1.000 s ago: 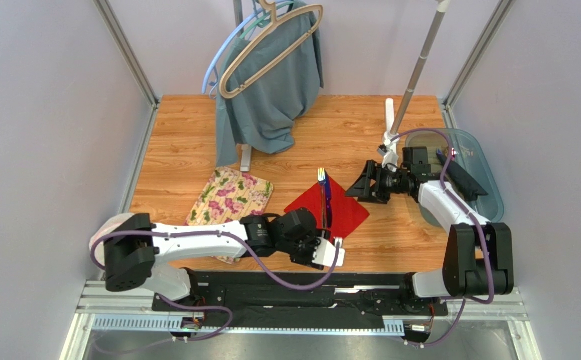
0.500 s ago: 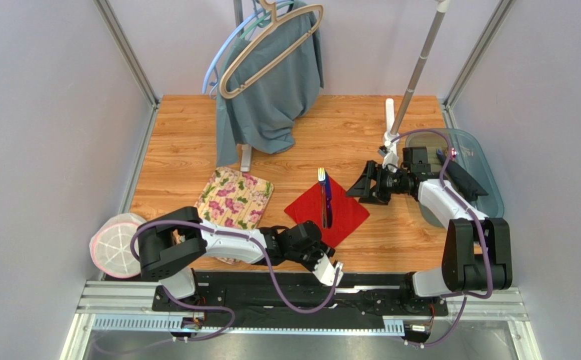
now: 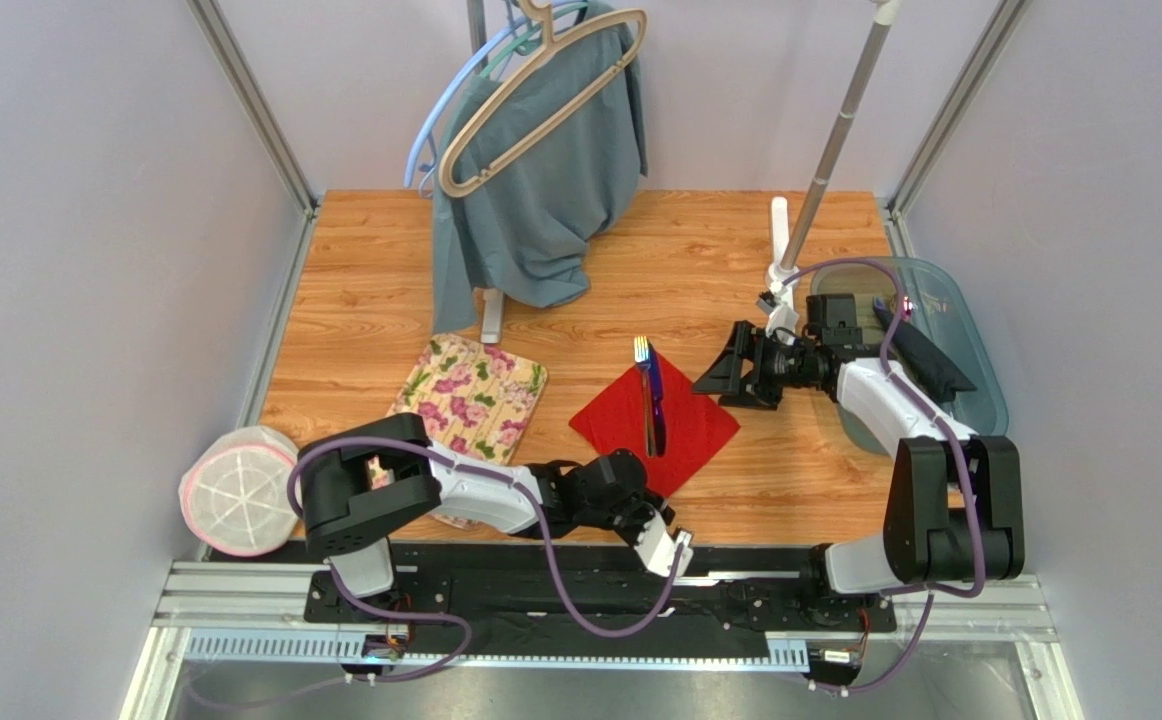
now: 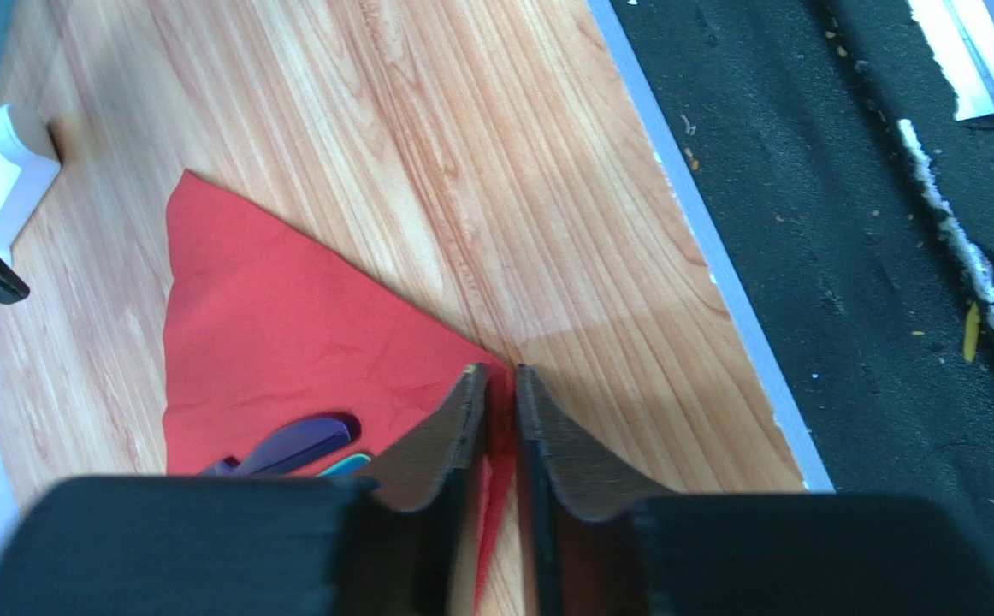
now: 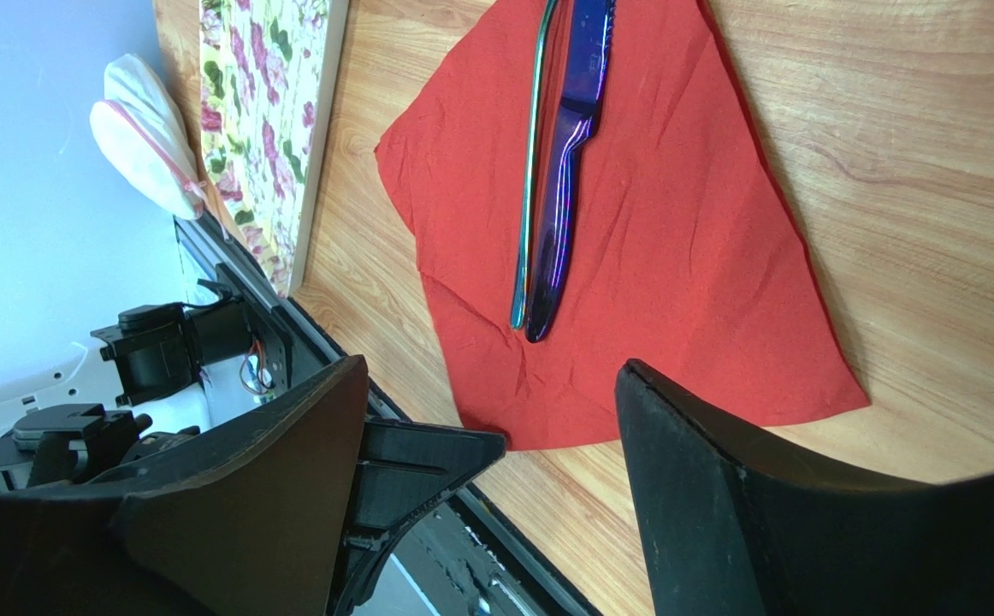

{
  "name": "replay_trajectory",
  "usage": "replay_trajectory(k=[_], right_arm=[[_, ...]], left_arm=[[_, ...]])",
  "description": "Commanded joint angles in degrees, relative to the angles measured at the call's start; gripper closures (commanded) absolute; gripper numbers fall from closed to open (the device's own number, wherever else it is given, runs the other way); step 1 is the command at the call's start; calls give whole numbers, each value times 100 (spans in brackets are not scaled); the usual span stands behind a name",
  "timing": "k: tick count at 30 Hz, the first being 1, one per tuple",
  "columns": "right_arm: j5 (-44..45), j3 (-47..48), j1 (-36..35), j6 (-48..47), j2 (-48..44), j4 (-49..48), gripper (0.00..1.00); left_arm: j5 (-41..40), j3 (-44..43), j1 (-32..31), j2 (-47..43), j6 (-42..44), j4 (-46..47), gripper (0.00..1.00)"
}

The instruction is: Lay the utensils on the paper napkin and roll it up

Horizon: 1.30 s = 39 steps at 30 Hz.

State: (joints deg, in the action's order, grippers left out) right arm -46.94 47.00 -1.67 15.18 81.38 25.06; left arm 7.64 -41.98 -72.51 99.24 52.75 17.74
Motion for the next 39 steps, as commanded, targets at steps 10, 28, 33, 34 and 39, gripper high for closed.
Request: replay_trajectory(k=[10, 28, 33, 34, 39], right_arm=[[-96, 160, 53, -121, -35, -19, 25], [-342, 46, 53, 3, 255, -159, 50], [-386, 37, 44, 38, 369, -185, 55], [-421, 28, 35, 55, 387, -212, 55], [-536, -112, 35, 231, 457, -379, 62]], left_arm=[[-96, -152, -159, -546, -670, -648, 100], [414, -1137, 658, -511, -1118, -1387, 100], [432, -1435, 975, -222, -1302, -1387, 100], [423, -1462, 1019, -178, -1329, -1370, 100], [379, -1699, 1204, 147, -1461, -1299, 100]])
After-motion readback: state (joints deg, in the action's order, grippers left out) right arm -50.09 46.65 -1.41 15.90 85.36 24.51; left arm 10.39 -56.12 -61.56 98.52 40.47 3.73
